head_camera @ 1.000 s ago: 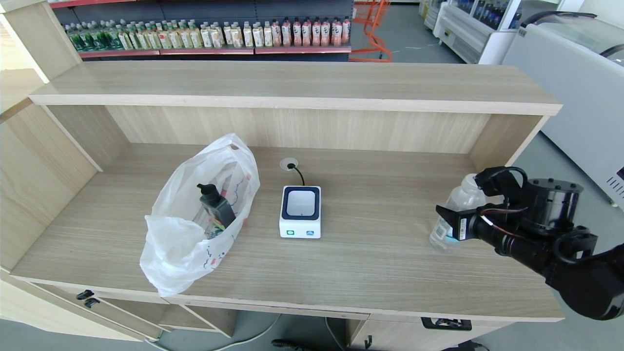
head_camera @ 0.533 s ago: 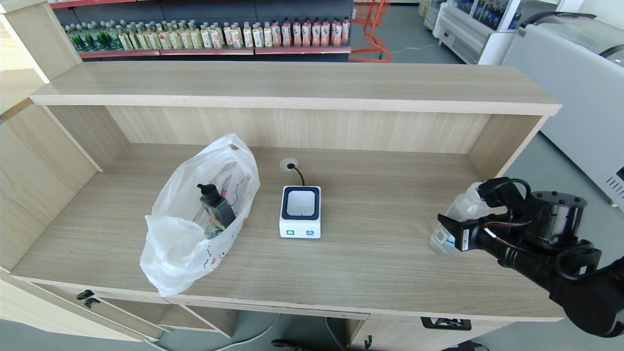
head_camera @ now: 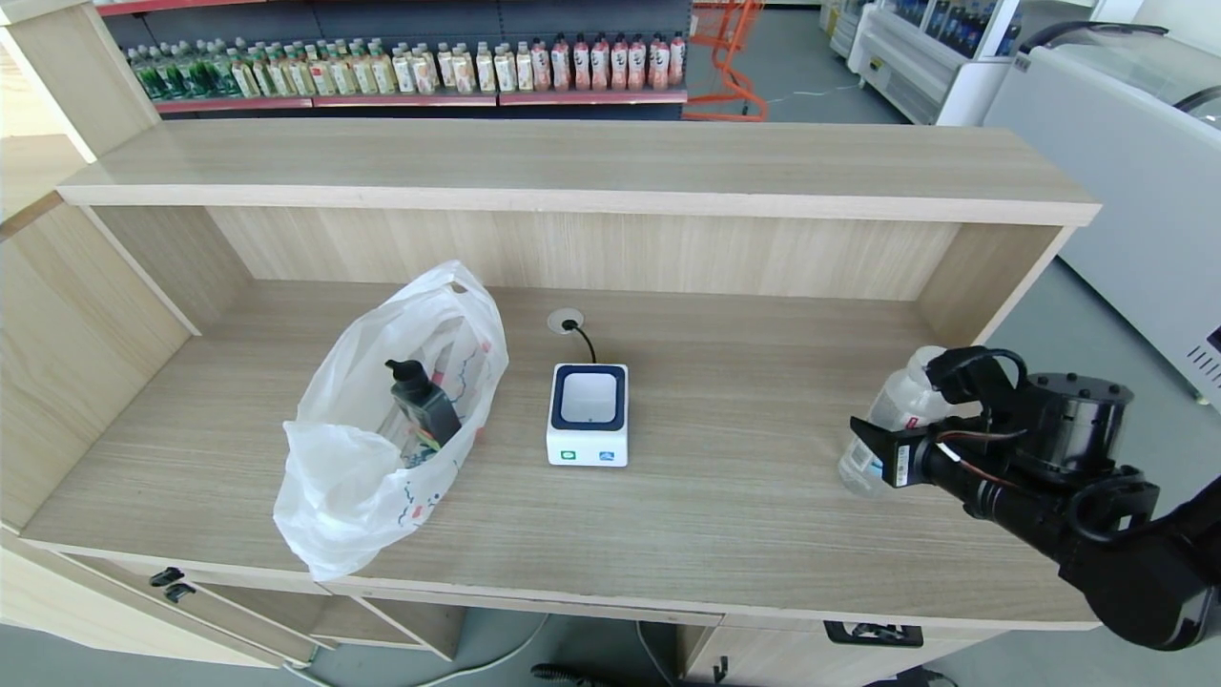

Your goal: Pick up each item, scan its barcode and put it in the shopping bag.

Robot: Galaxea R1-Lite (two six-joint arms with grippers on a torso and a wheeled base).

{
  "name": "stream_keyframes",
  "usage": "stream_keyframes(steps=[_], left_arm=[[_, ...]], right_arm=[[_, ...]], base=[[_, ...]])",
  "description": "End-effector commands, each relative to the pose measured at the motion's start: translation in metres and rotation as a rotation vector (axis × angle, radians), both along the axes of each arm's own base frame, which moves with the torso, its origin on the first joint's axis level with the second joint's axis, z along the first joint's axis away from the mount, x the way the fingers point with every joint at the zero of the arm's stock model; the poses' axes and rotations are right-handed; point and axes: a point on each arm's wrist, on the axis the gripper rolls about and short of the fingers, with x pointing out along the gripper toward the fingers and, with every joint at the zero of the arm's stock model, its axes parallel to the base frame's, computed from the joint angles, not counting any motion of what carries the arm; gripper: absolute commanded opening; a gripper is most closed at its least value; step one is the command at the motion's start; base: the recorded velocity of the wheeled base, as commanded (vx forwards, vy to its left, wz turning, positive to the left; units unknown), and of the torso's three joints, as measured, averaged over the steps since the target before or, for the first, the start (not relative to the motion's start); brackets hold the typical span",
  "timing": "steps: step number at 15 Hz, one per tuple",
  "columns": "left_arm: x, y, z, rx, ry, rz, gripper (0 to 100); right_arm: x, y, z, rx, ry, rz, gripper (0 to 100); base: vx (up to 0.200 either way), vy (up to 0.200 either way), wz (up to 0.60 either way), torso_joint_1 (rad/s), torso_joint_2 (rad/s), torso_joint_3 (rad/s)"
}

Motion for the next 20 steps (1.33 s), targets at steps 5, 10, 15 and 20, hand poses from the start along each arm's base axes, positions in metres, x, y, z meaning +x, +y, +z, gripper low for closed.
stream_keyframes(steps=[5,10,15,20], left_arm=[[0.000,0.000,0.000,0.000,0.000,0.001,100],[0.000,0.000,0.000,0.000,0.000,0.001,100],[0.000,0.000,0.000,0.000,0.000,0.001,100],[0.000,0.000,0.000,0.000,0.000,0.001,100]], right_arm=[[-0.056,0.025,0.108,0.405,-0.089,0.408,0],[-0.100,0.055,0.120,0.447,0.027,0.719,0],[-0.122,0.062,0.111,0.379,0.026,0.812,0],[-0.117,0.074,0.128,0.427,0.030,0.890,0]], base=[[0.000,0.000,0.00,0.000,0.00,0.000],[0.000,0.000,0.00,0.000,0.00,0.000],[0.000,0.000,0.00,0.000,0.00,0.000],[0.000,0.000,0.00,0.000,0.00,0.000]])
